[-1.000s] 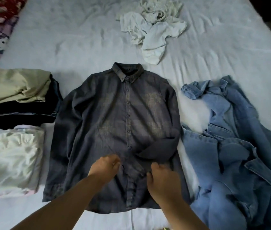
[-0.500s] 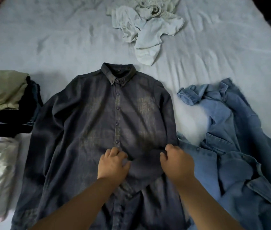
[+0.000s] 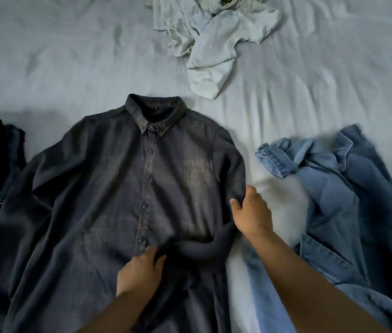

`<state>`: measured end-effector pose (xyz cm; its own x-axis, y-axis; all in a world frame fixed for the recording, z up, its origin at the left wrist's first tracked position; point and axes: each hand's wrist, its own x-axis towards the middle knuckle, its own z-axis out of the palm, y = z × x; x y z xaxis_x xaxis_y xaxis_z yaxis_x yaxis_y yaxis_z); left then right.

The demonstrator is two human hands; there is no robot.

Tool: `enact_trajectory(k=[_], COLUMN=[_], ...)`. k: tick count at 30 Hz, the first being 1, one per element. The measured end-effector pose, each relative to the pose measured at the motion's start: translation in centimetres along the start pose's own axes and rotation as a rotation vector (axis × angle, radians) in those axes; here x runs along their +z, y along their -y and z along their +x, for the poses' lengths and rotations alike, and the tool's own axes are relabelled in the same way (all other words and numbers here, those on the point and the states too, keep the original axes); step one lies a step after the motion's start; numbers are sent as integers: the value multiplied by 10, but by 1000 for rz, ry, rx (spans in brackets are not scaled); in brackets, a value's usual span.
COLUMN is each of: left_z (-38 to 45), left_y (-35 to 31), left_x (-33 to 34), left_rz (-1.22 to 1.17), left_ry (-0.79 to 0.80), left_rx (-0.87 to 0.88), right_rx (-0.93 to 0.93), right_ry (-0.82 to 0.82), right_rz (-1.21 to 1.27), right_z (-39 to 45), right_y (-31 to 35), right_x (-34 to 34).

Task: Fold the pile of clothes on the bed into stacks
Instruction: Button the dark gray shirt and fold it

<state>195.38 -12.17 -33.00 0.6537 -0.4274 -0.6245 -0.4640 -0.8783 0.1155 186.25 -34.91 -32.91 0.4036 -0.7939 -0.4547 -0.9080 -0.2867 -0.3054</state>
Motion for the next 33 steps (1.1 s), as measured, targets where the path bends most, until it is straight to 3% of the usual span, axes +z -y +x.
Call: enact_trajectory(k=[4, 8, 12, 15, 17, 20, 24, 29, 31, 33], left_z=[11, 31, 57, 77, 97, 141, 197, 240, 245, 247], left_y=[6, -9, -35, -58, -78, -115, -181, -216, -219, -224], left_x=[-12, -25, -42, -54, -60, -75, -103, -125, -138, -147], left_rz=[47, 139, 98, -188, -319, -332, -144, 646, 679, 592], left_ry=[14, 160, 208, 24, -189, -405, -430, -244, -304, -461], left_rx=[-121, -68, 65, 147, 321, 548, 649, 741, 797, 806], right_rx=[51, 132, 77, -48, -142, -183, -130, -98, -143, -154], right_ry=[19, -264, -458, -470, -470, -517, -606, -485, -565, -647], right_rz=[229, 124, 107, 38, -20, -32, -55, -64, 8, 56], right_z=[16, 28, 43, 55, 59, 62, 72, 77, 77, 82], right_y=[8, 2, -15, -22, -23, -17, -16, -25, -33, -38], right_x=[5, -12, -32, -37, -32, -23, -18, -12, -15, -20])
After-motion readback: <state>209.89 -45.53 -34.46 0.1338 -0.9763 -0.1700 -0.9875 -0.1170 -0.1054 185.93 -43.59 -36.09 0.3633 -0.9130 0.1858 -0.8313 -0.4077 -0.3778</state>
